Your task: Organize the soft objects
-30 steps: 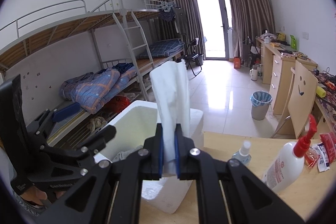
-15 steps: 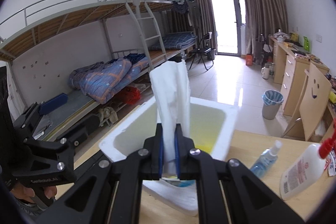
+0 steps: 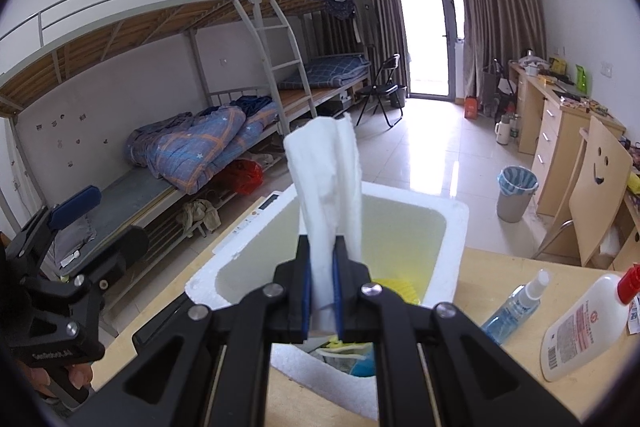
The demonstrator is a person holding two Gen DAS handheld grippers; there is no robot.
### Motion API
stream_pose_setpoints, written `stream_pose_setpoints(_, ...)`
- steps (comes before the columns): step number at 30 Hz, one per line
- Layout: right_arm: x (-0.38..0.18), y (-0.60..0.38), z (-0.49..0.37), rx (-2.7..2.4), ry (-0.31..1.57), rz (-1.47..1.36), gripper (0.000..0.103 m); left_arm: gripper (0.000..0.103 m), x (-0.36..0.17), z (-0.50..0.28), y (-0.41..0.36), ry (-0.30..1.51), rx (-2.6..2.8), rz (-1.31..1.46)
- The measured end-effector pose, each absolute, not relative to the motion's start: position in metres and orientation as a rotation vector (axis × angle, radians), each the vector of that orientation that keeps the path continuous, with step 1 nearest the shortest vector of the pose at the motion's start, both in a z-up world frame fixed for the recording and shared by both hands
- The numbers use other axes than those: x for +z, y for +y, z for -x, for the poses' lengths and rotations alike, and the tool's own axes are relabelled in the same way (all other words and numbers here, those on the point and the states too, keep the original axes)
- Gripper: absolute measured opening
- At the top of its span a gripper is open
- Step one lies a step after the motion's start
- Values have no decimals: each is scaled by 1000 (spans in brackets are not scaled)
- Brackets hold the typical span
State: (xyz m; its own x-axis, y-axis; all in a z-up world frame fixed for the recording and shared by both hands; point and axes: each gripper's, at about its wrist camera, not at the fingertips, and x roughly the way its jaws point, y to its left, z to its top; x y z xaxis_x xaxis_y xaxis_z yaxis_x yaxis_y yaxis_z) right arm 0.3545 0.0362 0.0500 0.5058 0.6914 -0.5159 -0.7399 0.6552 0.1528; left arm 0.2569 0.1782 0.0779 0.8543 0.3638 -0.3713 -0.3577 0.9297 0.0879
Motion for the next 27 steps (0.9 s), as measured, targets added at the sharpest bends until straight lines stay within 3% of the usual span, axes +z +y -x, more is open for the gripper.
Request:
stream_pose_setpoints(3, 51, 36, -355, 860, 581, 86, 13, 102, 78, -257, 179, 393, 381, -10)
stream_pose_setpoints(4, 51, 37, -355, 854, 582, 88, 19, 102, 78, -257, 180, 394, 379, -6)
stream_pose_setpoints(5, 51, 37, -356, 847, 582, 87, 25, 102, 78, -257, 181, 393, 377, -6)
stream_pose_setpoints(7, 50, 36, -358, 845, 582, 77, 60, 102, 78, -257, 180, 390, 379, -10)
stream_pose_setpoints(9, 50, 35, -359, 854, 581, 53, 69, 102, 78, -257, 181, 391, 376, -9)
stream_pose_setpoints(21, 55, 30, -356, 832, 579, 53, 71, 102, 81, -253, 179, 387, 370, -4)
stream_pose_setpoints(27, 60, 19, -348, 822, 562, 55, 87, 102, 85, -247, 174, 379, 361, -1)
